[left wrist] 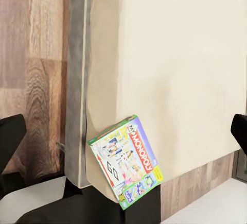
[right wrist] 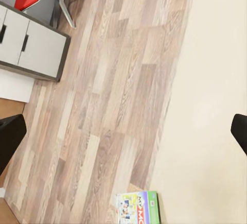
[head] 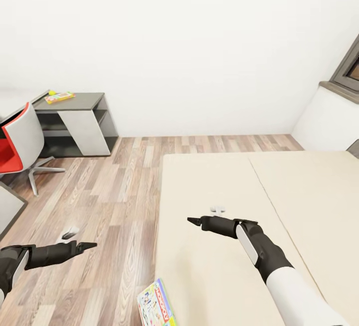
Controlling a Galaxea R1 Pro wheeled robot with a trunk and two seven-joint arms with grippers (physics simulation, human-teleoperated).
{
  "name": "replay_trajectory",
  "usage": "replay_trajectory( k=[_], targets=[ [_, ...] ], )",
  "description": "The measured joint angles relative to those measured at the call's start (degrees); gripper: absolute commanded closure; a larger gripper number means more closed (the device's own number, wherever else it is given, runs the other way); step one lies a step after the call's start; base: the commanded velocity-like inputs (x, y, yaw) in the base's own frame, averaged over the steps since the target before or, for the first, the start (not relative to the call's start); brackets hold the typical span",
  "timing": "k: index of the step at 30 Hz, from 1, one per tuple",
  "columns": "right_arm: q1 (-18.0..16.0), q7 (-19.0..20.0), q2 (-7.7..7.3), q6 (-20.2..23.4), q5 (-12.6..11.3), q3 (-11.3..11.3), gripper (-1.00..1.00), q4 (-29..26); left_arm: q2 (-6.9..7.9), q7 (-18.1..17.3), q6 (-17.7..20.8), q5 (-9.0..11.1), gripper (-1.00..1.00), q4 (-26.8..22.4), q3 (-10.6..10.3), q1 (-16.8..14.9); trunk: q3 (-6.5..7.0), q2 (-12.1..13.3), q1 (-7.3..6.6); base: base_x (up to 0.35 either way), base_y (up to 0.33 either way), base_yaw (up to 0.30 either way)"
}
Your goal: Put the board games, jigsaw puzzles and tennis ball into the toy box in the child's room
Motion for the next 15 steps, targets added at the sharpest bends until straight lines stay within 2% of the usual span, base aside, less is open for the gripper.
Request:
replay_trajectory(
  k=[15],
  targets=[
    [0.0,-0.1,0.05,-0.2,0.0,0.1,-1.0,0.0,-0.07,6.3,0.1,0.0,-1.0,0.0,0.1,0.0,1.42,0.0,0.0,0.0,0.0,0.0]
  ],
)
